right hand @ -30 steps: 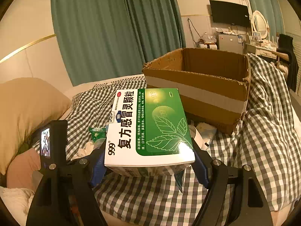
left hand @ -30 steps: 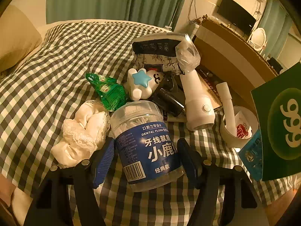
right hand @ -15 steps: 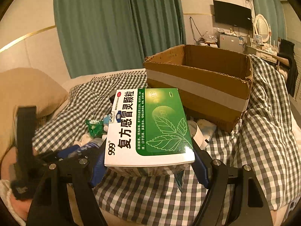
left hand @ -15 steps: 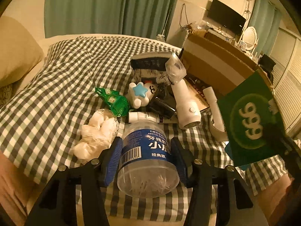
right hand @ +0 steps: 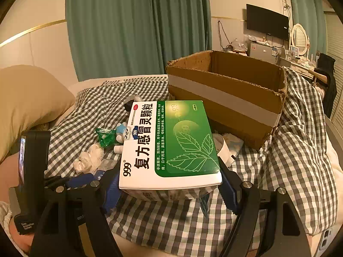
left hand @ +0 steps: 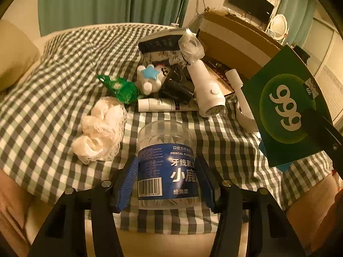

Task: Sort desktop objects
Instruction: 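Grasp the blue-labelled floss jar with the left tool while the right tool grasps the green medicine box, then lift both held items and carry them over the cardboard box, then open both tools to drop the floss jar and medicine box into the box, then move both tools back over the bed toward the remaining items, then grasp the lace scrunchie with the left tool while the right tool grasps the white tape roll, then lift the scrunchie and tape roll and carry both over the cardboard box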

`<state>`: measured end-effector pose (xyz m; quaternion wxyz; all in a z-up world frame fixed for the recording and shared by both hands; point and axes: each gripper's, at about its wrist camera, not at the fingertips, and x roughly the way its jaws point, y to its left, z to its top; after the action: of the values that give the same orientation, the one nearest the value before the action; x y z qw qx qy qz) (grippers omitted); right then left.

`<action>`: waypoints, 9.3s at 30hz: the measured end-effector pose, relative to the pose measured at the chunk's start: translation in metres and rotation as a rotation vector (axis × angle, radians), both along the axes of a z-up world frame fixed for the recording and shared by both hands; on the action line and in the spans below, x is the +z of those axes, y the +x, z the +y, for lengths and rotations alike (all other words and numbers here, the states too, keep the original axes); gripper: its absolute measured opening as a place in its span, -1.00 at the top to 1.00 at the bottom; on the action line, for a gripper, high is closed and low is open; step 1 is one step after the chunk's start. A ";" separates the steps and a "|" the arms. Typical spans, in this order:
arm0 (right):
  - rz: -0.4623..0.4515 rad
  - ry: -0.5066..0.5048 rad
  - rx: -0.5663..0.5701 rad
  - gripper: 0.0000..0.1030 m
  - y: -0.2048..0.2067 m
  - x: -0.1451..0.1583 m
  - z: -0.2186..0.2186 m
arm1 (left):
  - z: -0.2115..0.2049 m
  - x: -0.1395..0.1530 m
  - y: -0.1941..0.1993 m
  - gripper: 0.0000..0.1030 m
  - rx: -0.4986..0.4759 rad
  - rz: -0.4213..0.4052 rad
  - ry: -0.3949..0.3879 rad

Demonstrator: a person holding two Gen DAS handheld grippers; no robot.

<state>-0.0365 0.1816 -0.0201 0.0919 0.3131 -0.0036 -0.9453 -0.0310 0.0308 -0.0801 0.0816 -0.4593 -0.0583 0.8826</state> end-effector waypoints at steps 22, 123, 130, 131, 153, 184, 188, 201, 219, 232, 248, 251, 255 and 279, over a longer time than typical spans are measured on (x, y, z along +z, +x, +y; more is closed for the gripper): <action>0.014 -0.001 0.026 -0.48 0.012 0.015 -0.008 | -0.004 0.058 0.017 -0.21 0.015 0.160 0.062; -0.030 -0.276 -0.237 -0.72 -0.198 0.100 0.163 | 0.155 0.130 -0.229 -0.52 -0.205 0.325 -0.065; 0.028 -0.235 -0.220 -0.72 -0.170 0.137 0.144 | 0.127 0.159 -0.195 -0.52 -0.210 0.355 -0.062; 0.034 -0.227 -0.211 -0.72 -0.163 0.142 0.139 | 0.120 0.162 -0.189 -0.52 -0.207 0.361 -0.065; -0.036 0.046 -0.093 -0.72 -0.047 0.022 -0.003 | -0.055 0.066 -0.031 -0.83 0.076 0.264 -0.139; -0.256 0.310 -0.205 -0.79 -0.112 -0.082 -0.003 | -0.068 -0.034 -0.062 0.44 0.080 0.035 -0.071; -0.275 0.394 -0.212 -0.79 -0.130 -0.098 -0.009 | -0.069 -0.035 -0.062 0.44 0.080 0.035 -0.065; -0.188 0.153 -0.145 -0.03 -0.104 -0.073 0.005 | -0.073 -0.025 -0.059 0.63 0.075 0.082 -0.031; -0.210 0.011 -0.117 -0.39 -0.086 -0.051 0.012 | -0.074 -0.022 -0.052 0.65 0.073 0.091 -0.026; -0.401 0.177 -0.216 -0.67 -0.076 -0.066 0.015 | -0.074 -0.028 -0.054 0.65 0.086 0.055 -0.016; -0.186 0.298 -0.070 -0.79 -0.071 -0.043 -0.022 | -0.073 -0.030 -0.055 0.65 0.081 0.033 -0.011; -0.179 0.309 -0.048 -0.84 -0.074 -0.045 -0.021 | -0.072 -0.030 -0.055 0.65 0.075 0.031 -0.013; -0.202 0.299 -0.015 -0.85 -0.097 -0.056 -0.021 | -0.071 -0.030 -0.055 0.65 0.069 0.028 -0.016; 0.097 -0.118 -0.001 -0.57 -0.049 0.024 0.007 | -0.074 0.013 -0.041 0.65 0.065 0.170 0.041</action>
<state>-0.0852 0.1885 0.0037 0.1096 0.2608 -0.0550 -0.9576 -0.0717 -0.0431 -0.0673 0.0670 -0.3790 -0.0843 0.9191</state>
